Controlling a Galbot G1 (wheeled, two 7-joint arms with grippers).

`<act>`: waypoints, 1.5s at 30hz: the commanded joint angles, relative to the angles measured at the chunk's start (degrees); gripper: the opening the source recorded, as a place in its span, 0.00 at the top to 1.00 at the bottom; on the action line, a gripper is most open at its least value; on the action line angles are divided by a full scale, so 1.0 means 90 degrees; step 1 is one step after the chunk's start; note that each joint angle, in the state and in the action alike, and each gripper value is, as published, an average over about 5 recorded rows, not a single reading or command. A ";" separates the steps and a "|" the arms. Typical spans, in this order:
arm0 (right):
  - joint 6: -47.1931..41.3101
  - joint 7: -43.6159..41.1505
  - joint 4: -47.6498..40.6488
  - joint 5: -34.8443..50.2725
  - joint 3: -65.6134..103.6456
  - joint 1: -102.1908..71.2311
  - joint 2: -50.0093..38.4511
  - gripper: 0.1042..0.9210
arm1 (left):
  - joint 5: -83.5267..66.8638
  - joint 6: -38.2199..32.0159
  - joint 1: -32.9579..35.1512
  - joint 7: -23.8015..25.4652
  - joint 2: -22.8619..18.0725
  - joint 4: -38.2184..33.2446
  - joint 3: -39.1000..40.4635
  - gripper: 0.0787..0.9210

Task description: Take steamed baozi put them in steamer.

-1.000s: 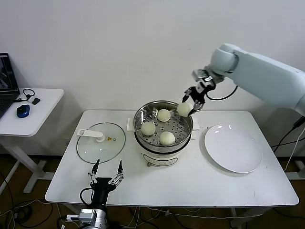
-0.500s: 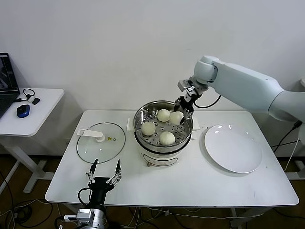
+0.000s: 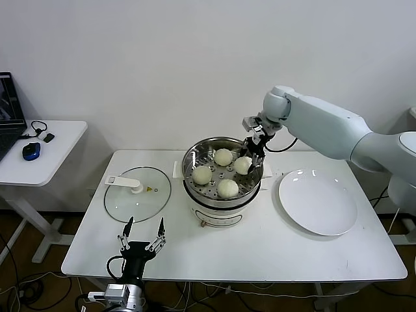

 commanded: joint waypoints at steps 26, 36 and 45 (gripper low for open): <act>0.0072 0.0001 -0.0327 -0.0237 0.0202 -0.0217 0.0239 0.27 | -0.0016 -0.0009 0.0003 -0.0001 -0.0002 0.0001 -0.0009 0.12; 0.0056 -0.0099 -0.0036 0.0124 0.0135 0.0012 0.0103 0.12 | -0.0018 -0.0006 -0.0010 -0.0002 -0.0004 -0.0001 -0.0010 0.12; 0.0009 0.0110 0.0552 0.0810 0.0175 0.0506 -0.0442 0.12 | 0.0011 0.0061 -0.0083 -0.0005 -0.0001 -0.0082 0.0015 0.12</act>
